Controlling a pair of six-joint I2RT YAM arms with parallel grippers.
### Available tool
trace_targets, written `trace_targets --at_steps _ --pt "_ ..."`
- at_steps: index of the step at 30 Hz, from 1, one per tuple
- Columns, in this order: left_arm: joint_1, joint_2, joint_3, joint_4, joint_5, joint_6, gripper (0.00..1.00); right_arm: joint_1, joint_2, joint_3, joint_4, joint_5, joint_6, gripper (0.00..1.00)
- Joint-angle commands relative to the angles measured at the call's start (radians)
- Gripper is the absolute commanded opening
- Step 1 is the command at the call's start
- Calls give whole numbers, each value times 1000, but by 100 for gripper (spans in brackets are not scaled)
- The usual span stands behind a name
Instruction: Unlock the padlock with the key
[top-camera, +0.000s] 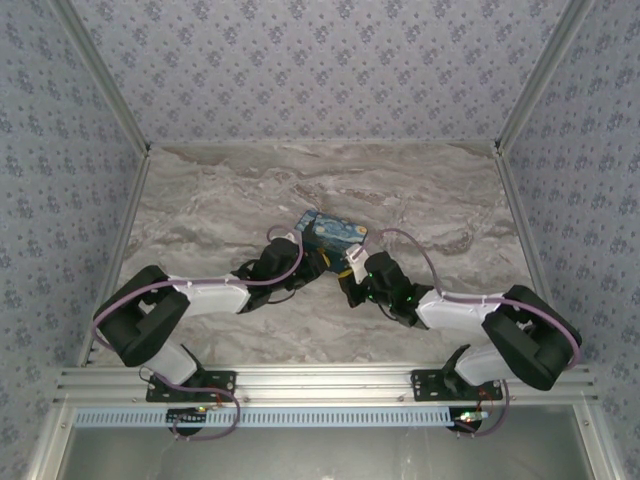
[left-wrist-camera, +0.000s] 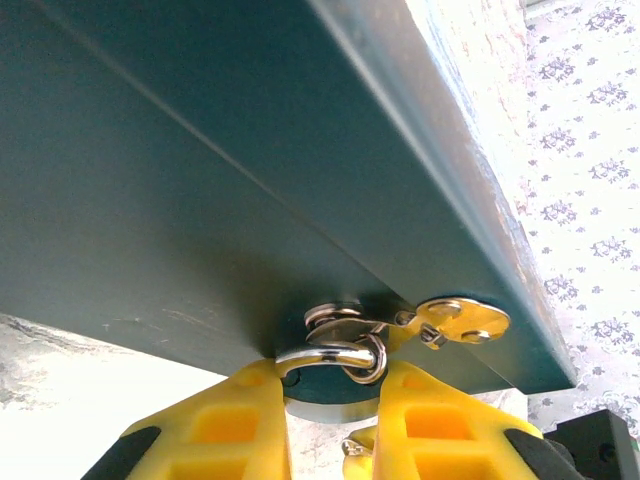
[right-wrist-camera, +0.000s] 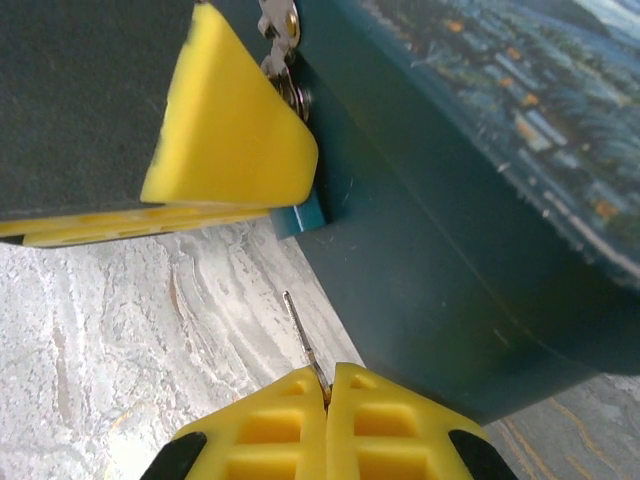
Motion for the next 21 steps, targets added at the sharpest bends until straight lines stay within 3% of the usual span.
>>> trace_targets --at_steps 1,21 --pt "-12 -28 33 42 -14 -14 20 -6 14 30 20 19 -20 0" --pt "-18 -29 33 45 -16 -35 19 -16 51 47 71 16 -14 0"
